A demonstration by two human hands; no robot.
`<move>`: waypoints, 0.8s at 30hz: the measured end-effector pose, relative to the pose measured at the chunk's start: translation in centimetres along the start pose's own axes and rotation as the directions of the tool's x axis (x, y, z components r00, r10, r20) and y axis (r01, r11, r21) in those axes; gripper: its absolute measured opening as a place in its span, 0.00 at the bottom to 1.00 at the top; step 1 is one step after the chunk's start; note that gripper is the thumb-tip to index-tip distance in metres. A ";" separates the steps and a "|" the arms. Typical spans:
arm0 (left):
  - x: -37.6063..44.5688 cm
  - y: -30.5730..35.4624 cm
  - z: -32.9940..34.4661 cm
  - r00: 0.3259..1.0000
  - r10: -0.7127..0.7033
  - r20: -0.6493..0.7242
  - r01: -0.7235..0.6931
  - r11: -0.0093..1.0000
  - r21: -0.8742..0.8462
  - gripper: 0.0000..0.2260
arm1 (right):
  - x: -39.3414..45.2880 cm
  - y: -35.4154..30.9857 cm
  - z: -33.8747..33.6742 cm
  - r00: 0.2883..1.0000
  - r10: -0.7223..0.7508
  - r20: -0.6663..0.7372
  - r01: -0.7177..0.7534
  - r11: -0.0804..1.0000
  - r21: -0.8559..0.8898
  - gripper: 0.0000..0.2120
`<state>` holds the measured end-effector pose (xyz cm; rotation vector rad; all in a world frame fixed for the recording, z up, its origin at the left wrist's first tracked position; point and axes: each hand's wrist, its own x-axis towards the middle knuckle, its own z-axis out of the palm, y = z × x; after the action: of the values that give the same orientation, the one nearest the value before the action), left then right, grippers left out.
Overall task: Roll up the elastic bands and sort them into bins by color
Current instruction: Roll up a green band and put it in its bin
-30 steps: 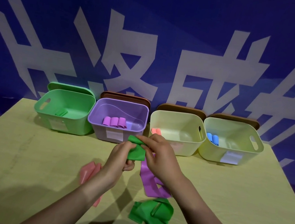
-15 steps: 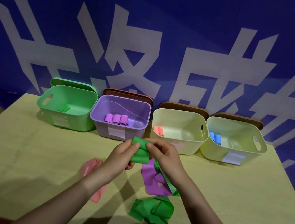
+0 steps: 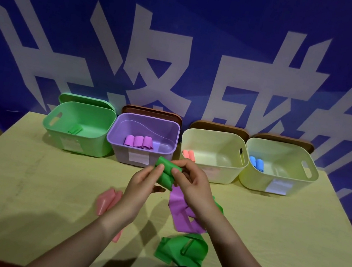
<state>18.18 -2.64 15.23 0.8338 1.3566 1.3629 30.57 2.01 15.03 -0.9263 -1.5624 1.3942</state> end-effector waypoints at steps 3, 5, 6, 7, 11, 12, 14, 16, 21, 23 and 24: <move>-0.2 0.1 -0.3 1.000 -0.018 -0.008 0.017 0.998 -0.065 0.10 | -0.1 -0.4 -0.2 0.999 -0.029 0.041 0.027 0.999 0.043 0.08; -0.2 0.0 -0.5 1.000 -0.011 -0.009 0.010 0.997 -0.080 0.10 | -0.1 -0.4 0.0 0.998 -0.056 0.041 0.056 0.998 -0.001 0.10; -0.2 0.0 -0.6 1.000 -0.014 -0.005 0.013 0.996 -0.089 0.10 | -0.1 -0.2 0.1 0.997 -0.070 0.029 0.071 0.997 -0.041 0.09; -0.1 0.0 -0.6 1.000 -0.018 0.000 0.018 0.995 -0.098 0.10 | 0.0 0.0 0.1 0.996 -0.090 0.013 0.090 0.992 -0.086 0.09; -0.3 0.3 -1.0 0.999 0.022 0.039 -0.018 0.997 -0.079 0.11 | 0.2 0.5 0.4 0.981 -0.192 -0.014 0.183 0.956 -0.231 0.12; -0.3 0.5 -0.9 0.999 0.031 0.036 -0.029 0.998 -0.060 0.11 | 0.2 0.6 0.4 0.978 -0.210 -0.010 0.202 0.948 -0.246 0.13; -0.2 0.6 -1.0 0.999 0.039 0.001 -0.039 0.999 -0.015 0.11 | 0.1 0.5 0.4 0.969 -0.247 0.013 0.242 0.936 -0.256 0.13; 0.0 0.5 -1.1 0.999 0.049 -0.004 -0.049 0.998 0.026 0.11 | 0.0 0.4 0.3 0.965 -0.260 0.027 0.259 0.935 -0.243 0.11; 0.2 0.3 -1.6 0.987 0.119 0.108 -0.135 0.979 0.155 0.08 | 0.1 0.1 0.4 0.998 -0.068 0.002 0.068 0.993 -0.095 0.11; 0.3 0.4 -1.8 0.982 0.126 0.138 -0.153 0.967 0.206 0.09 | 0.1 0.1 0.5 0.998 0.035 0.047 -0.033 0.998 -0.045 0.10; 0.4 0.4 -2.0 0.984 0.123 0.133 -0.150 0.963 0.225 0.10 | 0.2 0.2 0.5 0.997 0.056 0.056 -0.055 0.998 -0.033 0.09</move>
<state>16.14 -2.75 15.26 1.1674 1.4052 1.2508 30.03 1.98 14.87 -0.9631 -1.6163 1.4496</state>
